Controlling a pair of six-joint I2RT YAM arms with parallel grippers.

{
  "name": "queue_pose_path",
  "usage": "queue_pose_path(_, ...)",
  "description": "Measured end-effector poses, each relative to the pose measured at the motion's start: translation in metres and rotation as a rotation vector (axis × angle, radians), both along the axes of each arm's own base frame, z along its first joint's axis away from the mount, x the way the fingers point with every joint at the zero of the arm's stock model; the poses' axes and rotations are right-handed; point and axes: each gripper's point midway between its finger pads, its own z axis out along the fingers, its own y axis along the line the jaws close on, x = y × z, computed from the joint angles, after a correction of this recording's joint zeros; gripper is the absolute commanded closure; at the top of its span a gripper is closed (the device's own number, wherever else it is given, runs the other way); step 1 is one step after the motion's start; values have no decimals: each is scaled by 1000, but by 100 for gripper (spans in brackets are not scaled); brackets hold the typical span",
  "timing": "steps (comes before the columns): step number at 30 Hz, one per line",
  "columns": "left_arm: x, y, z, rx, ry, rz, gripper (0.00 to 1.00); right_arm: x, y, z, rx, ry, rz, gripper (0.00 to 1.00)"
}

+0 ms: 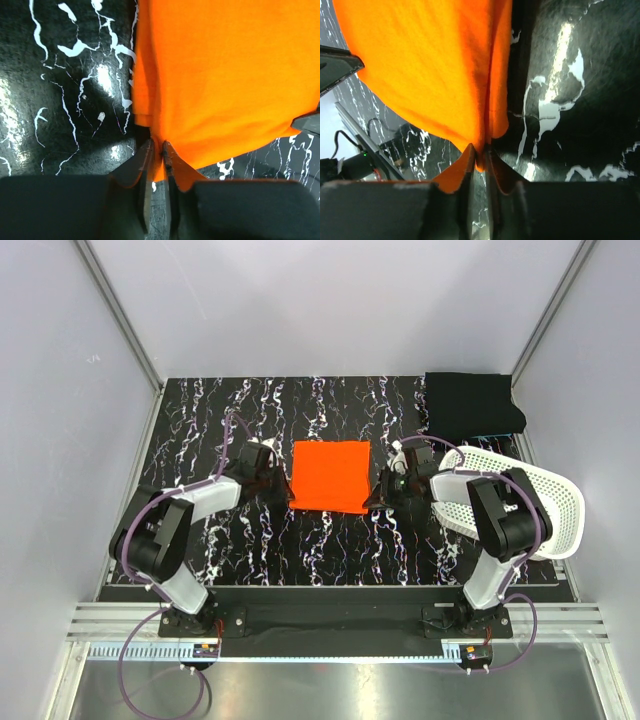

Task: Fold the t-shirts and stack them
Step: Fold the tshirt

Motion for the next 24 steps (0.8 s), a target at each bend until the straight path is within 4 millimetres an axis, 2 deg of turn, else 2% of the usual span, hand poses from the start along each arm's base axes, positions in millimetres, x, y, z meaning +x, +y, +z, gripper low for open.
queue_pose_path(1,-1,-1,0,-5,5,-1,77,-1,0,1,0,1,1,75)
queue_pose_path(2,-2,-1,1,-7,7,-3,71,-2,-1,3,1,2,1,63)
queue_pose_path(3,-3,0,2,-6,8,-2,66,-2,0,5,3,5,-4,58)
queue_pose_path(4,-4,0,4,-6,9,1,62,-3,-1,7,2,6,-6,57)
queue_pose_path(9,-1,4,19,19,22,0,59,1,-9,19,-62,27,-31,56)
queue_pose_path(11,6,5,36,29,8,-7,59,8,-16,25,-106,28,-55,62)
queue_pose_path(12,10,5,47,27,-10,-9,59,12,-19,28,-120,27,-66,72)
queue_pose_path(13,14,6,58,23,-28,-8,59,16,-23,31,-132,25,-75,78)
queue_pose_path(15,26,8,91,-3,-91,-5,57,25,-27,39,-142,27,-88,93)
queue_pose_path(17,39,11,125,-32,-163,-4,57,37,-25,49,-130,17,-85,99)
queue_pose_path(20,54,12,172,-69,-267,-19,57,62,-10,71,-66,-20,-35,100)
queue_pose_path(22,59,10,188,-78,-308,-44,56,79,2,84,-15,-57,8,100)
queue_pose_path(24,58,8,188,-69,-313,-74,56,94,14,92,33,-83,55,100)
